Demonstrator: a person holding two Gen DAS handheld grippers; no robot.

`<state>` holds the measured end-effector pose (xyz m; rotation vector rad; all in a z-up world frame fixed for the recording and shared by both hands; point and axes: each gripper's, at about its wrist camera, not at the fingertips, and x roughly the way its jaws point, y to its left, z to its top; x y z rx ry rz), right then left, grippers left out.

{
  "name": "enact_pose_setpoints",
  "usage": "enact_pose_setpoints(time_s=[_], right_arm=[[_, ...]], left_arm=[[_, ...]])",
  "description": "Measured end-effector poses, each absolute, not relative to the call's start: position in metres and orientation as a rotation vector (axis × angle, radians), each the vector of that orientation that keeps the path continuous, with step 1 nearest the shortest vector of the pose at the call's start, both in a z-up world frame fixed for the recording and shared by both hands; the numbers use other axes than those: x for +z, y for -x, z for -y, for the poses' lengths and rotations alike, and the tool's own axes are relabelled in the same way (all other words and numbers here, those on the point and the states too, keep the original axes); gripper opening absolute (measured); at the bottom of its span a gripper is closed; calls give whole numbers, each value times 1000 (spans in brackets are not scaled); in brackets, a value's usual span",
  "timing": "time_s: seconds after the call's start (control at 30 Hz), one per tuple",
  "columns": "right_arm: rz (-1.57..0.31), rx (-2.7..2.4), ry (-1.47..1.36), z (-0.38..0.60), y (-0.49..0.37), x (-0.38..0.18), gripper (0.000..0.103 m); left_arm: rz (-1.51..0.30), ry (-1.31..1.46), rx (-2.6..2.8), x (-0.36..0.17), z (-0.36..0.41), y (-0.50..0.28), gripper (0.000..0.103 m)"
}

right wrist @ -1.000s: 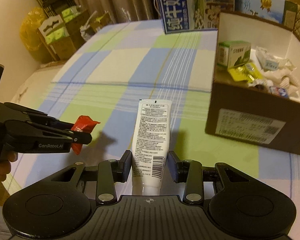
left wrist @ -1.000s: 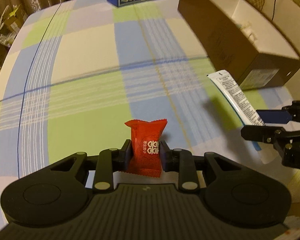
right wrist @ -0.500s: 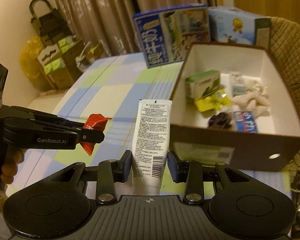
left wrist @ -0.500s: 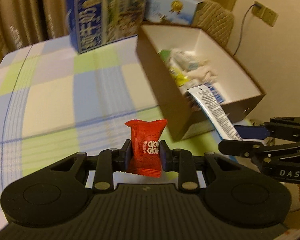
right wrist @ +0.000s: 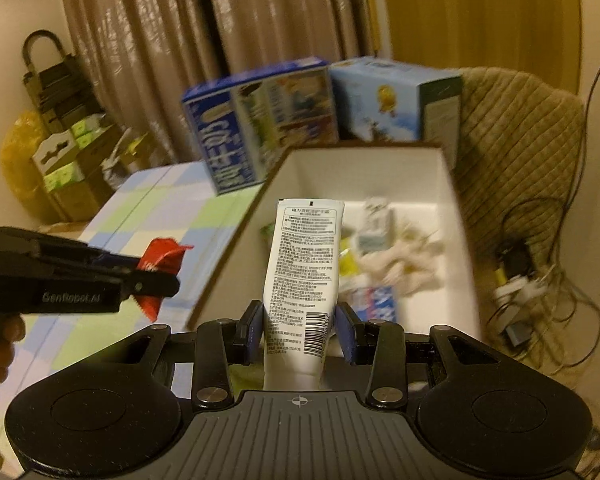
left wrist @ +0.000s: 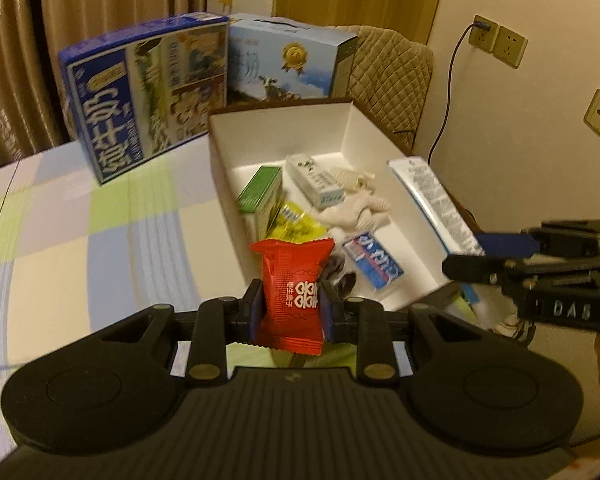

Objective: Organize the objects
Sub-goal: 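Lift the red packet and toothpaste tube and carry them over the cardboard box, then open both grippers to drop the packet and tube into the box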

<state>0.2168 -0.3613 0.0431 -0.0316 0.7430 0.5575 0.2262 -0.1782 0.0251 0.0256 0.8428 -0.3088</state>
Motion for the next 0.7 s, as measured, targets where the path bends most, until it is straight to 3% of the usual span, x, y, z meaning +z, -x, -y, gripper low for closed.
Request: enact_pose_setpoints(time_s=[0.7], right_arm=[[-819,480,194,375,-328,-9,36]], left_arm=[[-911,-33,-231,-1,222,-295,24]])
